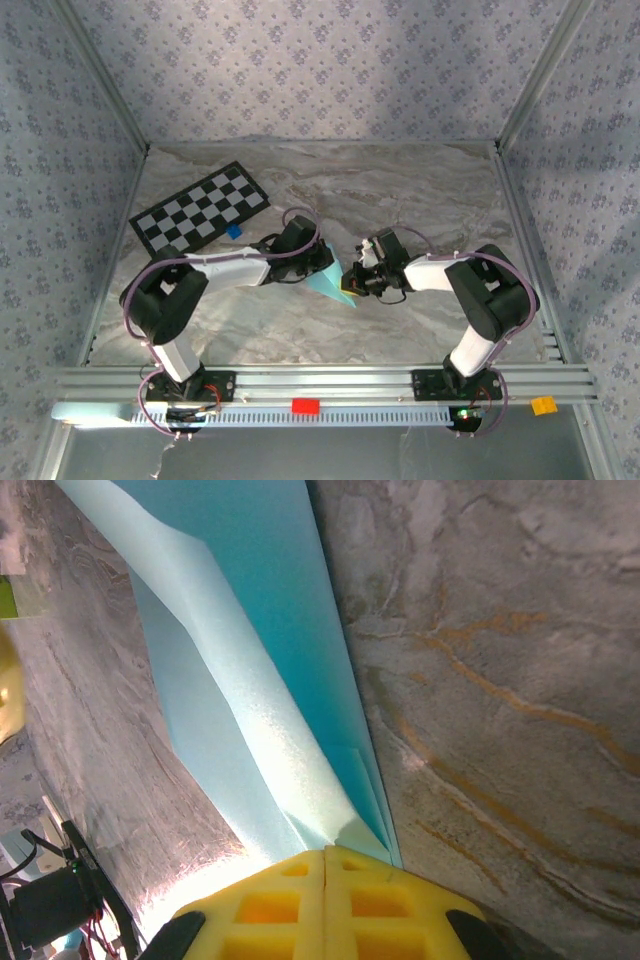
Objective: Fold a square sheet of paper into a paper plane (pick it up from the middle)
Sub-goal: Fourth fold the wing at the center of the table.
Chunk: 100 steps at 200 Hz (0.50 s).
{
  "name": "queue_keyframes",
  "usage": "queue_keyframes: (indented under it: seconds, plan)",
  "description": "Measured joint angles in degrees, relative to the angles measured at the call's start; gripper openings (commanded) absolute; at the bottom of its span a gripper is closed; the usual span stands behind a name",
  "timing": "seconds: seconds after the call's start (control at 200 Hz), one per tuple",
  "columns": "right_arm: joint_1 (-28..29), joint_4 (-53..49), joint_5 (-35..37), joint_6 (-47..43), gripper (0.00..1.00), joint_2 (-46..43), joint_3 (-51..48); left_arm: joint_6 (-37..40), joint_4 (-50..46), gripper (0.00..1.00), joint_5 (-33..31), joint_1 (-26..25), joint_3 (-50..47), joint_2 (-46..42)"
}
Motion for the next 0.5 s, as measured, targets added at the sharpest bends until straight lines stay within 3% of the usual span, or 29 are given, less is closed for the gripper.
queue_keyframes:
  seconds: [0.5]
  plan:
    - [-0.1,0.0,0.0,0.2,0.0,0.0,0.0,-0.2,1.2,0.01,1.5,-1.8,-0.5,3.0]
